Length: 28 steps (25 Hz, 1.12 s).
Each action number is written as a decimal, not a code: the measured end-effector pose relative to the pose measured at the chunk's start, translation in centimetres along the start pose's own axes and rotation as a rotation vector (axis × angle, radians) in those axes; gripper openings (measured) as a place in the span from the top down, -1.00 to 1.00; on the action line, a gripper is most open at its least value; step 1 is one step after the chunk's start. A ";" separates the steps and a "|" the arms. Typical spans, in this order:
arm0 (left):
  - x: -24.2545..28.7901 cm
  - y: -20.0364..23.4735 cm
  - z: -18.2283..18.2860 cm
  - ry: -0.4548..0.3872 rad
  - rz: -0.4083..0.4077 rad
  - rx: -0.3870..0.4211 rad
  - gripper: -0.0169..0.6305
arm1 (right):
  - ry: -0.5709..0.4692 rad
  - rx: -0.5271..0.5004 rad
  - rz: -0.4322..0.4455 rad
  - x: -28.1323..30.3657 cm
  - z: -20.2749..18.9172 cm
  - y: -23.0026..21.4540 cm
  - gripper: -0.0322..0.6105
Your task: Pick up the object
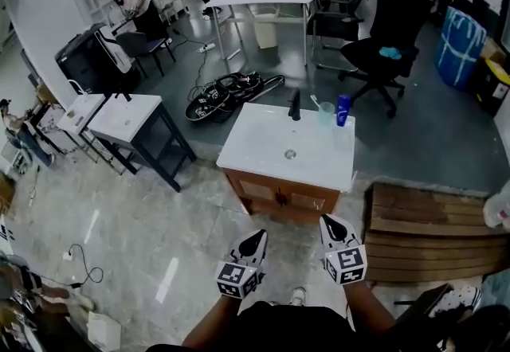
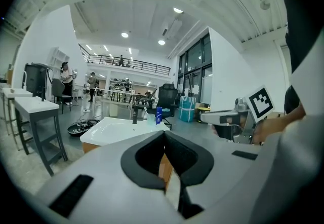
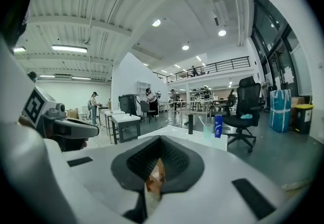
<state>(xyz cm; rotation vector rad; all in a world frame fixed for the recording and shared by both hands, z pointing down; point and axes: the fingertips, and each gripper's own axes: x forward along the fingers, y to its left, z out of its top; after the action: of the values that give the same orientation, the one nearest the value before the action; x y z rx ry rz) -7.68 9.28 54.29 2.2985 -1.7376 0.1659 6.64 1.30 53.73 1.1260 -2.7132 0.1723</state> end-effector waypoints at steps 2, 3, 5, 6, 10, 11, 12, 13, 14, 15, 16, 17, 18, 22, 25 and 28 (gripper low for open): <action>0.8 0.0 0.0 0.002 -0.005 -0.007 0.89 | 0.000 0.010 -0.010 0.2 0.1 -0.6 0.84; 1.2 0.0 0.0 0.002 -0.009 -0.009 0.89 | -0.001 0.014 -0.014 0.3 0.1 -0.9 0.84; 1.9 0.0 0.0 0.001 -0.019 -0.012 0.89 | 0.000 0.019 -0.023 0.5 0.1 -1.4 0.84; 2.4 0.1 0.1 0.000 -0.025 -0.013 0.89 | 0.001 0.020 -0.029 0.7 0.1 -1.7 0.84; 4.6 1.2 0.5 -0.004 -0.056 -0.018 0.89 | 0.000 -0.013 -0.042 2.6 0.6 -2.5 0.84; 5.3 1.6 0.8 -0.007 -0.065 -0.016 0.89 | -0.001 -0.028 -0.043 3.4 0.9 -2.7 0.84; 5.9 2.0 1.0 -0.008 -0.074 -0.013 0.89 | -0.002 -0.037 -0.047 4.1 1.2 -3.0 0.84; 6.5 2.4 1.3 -0.009 -0.084 -0.009 0.89 | -0.004 -0.043 -0.053 4.9 1.5 -3.2 0.84; 7.2 3.0 1.5 -0.008 -0.094 -0.006 0.89 | -0.006 -0.048 -0.063 5.7 1.9 -3.5 0.84; 8.0 3.6 1.8 -0.007 -0.103 -0.003 0.89 | -0.008 -0.052 -0.075 6.6 2.2 -3.9 0.84; 8.9 4.3 2.2 -0.004 -0.112 0.002 0.89 | -0.010 -0.056 -0.087 7.6 2.6 -4.3 0.84; 9.7 5.0 2.5 0.000 -0.121 0.007 0.89 | -0.012 -0.058 -0.099 8.6 2.9 -4.7 0.84; 10.5 5.7 2.9 0.002 -0.130 0.013 0.89 | -0.013 -0.057 -0.108 9.7 3.3 -5.1 0.84; 13.1 9.3 4.7 -0.005 -0.141 0.025 0.89 | -0.020 -0.040 -0.125 13.7 4.6 -5.8 0.84; 14.7 11.6 5.9 -0.002 -0.153 0.027 0.89 | -0.012 -0.030 -0.141 16.1 5.5 -6.1 0.84; 16.0 13.5 6.7 0.003 -0.173 0.029 0.89 | 0.005 -0.022 -0.158 18.2 5.8 -6.4 0.84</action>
<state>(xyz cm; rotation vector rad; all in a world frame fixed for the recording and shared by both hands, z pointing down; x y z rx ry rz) -16.57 -10.79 53.56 2.4533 -1.5351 0.1635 -2.18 -16.76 52.43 1.3245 -2.6003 0.1204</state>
